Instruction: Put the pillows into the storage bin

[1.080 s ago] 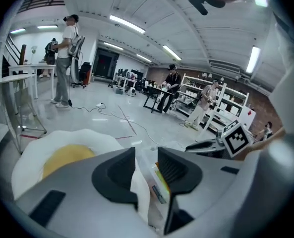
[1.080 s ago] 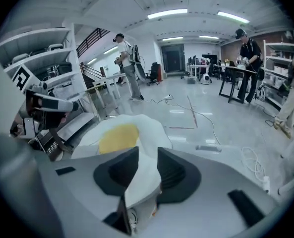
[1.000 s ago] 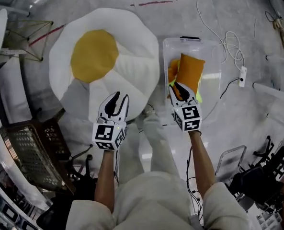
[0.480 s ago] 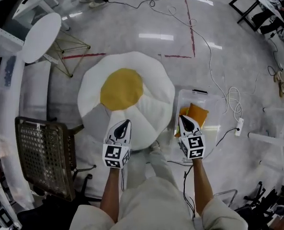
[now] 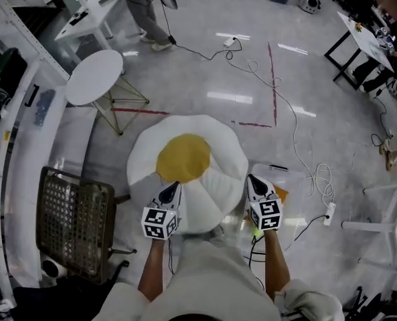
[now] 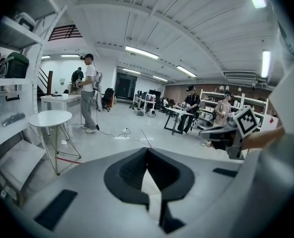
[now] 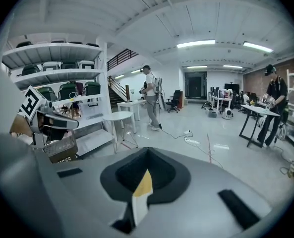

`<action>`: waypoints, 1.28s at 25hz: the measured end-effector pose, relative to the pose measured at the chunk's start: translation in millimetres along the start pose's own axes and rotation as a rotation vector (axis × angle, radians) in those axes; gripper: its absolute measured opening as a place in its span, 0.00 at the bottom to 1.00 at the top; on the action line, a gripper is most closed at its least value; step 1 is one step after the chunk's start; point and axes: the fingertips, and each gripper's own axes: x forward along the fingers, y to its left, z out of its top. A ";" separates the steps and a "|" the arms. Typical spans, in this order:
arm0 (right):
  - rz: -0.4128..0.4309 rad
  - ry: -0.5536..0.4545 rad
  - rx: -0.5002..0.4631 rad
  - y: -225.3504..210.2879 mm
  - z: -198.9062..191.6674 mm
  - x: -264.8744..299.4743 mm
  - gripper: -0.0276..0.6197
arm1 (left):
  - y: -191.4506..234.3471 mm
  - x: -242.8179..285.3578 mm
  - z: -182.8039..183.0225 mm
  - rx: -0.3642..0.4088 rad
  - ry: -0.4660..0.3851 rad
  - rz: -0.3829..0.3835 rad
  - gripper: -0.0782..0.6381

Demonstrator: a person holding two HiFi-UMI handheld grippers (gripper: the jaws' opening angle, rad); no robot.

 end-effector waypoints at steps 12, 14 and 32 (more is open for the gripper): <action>0.046 -0.080 -0.032 31.1 70.6 -22.5 0.04 | 16.6 -48.4 56.3 0.010 -0.063 0.073 0.13; 0.040 -0.089 -0.031 31.8 77.1 -25.0 0.04 | 18.4 -53.4 65.6 0.024 -0.077 0.075 0.13; 0.025 -0.113 -0.054 49.5 95.6 -26.0 0.04 | 40.6 -72.1 81.6 0.048 -0.130 0.094 0.13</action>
